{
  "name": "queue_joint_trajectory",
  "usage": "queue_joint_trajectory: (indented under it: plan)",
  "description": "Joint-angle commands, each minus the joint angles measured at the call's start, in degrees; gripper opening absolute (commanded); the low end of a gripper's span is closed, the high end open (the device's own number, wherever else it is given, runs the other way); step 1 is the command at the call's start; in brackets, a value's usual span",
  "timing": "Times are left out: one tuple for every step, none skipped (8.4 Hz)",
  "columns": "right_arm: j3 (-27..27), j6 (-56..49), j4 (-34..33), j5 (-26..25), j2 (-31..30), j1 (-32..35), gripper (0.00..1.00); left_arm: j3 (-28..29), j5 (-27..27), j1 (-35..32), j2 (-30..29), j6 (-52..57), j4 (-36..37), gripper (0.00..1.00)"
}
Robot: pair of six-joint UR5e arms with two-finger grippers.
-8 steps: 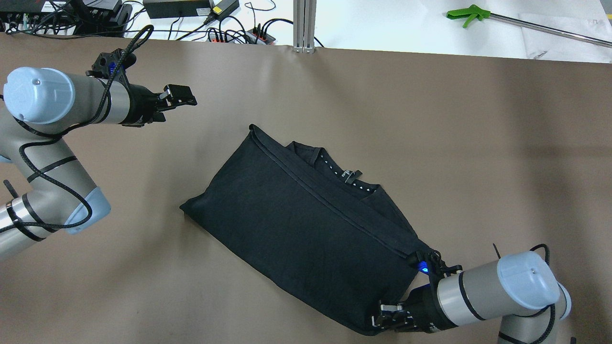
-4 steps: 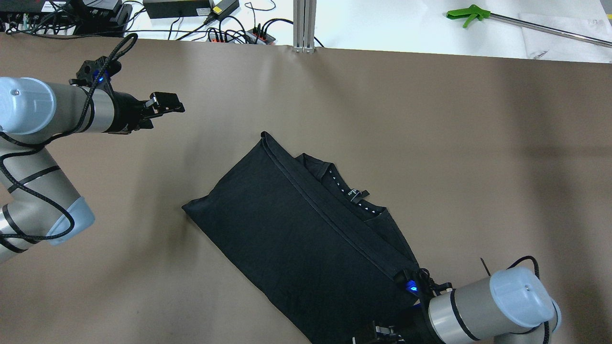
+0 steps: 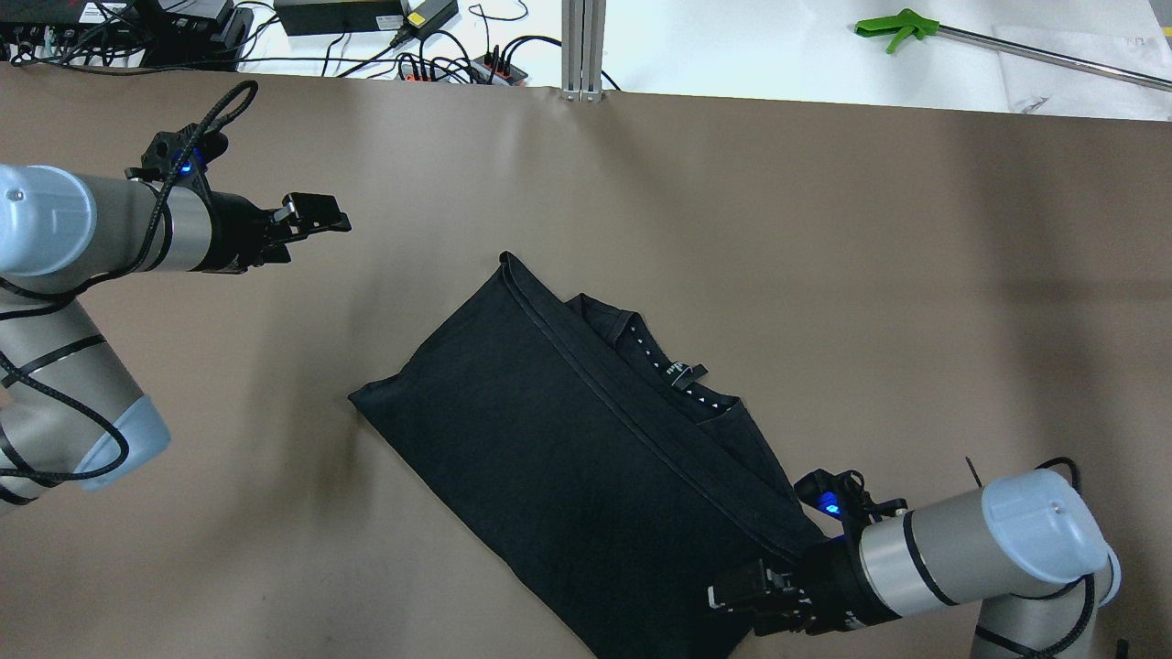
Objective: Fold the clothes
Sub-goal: 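Drag the grasped corner toward the robot with the right gripper, rotating the shirt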
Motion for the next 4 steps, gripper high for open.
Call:
queue_joint_trajectory:
  plan:
    - [-0.2,-0.4,-3.9,-0.2,0.3,5.5,0.94,-4.5,10.3,12.5,3.4,-4.9,-0.8,1.00]
    - [-0.2,-0.4,-4.2,-0.4,0.3,6.8,0.94,-3.4,13.9,15.3,3.6,-4.8,-2.5,1.00]
    - [-0.3,-0.4,-4.7,-0.5,0.3,7.0,0.94,-2.0,14.3,16.3,5.5,-4.1,-6.1,1.00]
    - [-0.2,-0.4,-5.1,-0.6,0.3,7.0,0.94,0.4,14.3,16.3,7.0,-3.8,-11.5,1.00]
